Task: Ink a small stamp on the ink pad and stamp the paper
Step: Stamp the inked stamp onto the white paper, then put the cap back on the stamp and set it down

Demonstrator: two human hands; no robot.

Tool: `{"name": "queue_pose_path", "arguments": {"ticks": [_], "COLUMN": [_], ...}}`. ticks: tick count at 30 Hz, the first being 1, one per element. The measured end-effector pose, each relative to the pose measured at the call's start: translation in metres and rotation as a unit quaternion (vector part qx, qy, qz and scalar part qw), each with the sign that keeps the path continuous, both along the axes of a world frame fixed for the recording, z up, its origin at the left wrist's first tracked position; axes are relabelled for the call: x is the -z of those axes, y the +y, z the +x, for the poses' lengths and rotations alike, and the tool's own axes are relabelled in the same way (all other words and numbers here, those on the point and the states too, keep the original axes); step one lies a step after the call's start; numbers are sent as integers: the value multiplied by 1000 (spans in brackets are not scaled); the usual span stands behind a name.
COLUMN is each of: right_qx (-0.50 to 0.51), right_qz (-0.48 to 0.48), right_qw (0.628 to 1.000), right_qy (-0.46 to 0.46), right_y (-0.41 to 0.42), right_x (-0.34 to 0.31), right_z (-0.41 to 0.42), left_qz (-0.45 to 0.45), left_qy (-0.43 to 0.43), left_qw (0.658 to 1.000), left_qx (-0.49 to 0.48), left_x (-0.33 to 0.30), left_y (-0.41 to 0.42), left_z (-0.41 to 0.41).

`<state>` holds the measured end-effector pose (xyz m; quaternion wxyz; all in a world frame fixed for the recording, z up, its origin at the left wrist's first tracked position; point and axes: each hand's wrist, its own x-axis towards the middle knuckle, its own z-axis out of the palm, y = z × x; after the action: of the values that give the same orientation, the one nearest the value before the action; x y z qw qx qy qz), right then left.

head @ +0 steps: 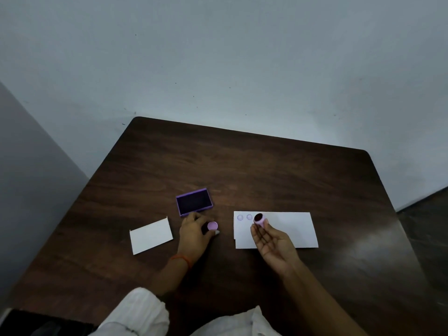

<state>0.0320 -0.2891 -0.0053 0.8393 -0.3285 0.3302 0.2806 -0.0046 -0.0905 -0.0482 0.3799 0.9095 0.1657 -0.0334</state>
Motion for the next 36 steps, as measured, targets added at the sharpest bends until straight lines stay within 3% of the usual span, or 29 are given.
{"name": "queue_pose_path", "arguments": {"ticks": [4, 8, 10, 14, 19, 24, 36], "right_qx": [-30, -133, -187, -242, -262, -276, -316], "right_qz": [-32, -190, -300, -454, -495, -468, -373], "right_qw": [998, 961, 905, 757, 670, 656, 689], "right_qy": [-38, -153, -236, -402, -487, -524, -535], "right_y": [3, 21, 32, 48, 58, 56, 43], "right_x": [-3, -11, -17, -25, -34, -33, -39], "right_z": [1, 2, -1, -4, -7, -2, 5], "left_qz": [-90, -149, -168, -215, -264, -260, -213], "left_qy": [-27, -35, -44, -52, -73, -88, -91], "left_qw": [995, 988, 985, 975, 960, 960, 973], "left_qx": [-24, -22, -22, -27, -52, -54, -16], "left_x": [-15, -30, -36, -51, -64, -66, -73], "left_y": [-1, -7, -9, -14, -9, -5, -1], "left_z": [0, -5, -7, -11, -16, -18, -19]}}
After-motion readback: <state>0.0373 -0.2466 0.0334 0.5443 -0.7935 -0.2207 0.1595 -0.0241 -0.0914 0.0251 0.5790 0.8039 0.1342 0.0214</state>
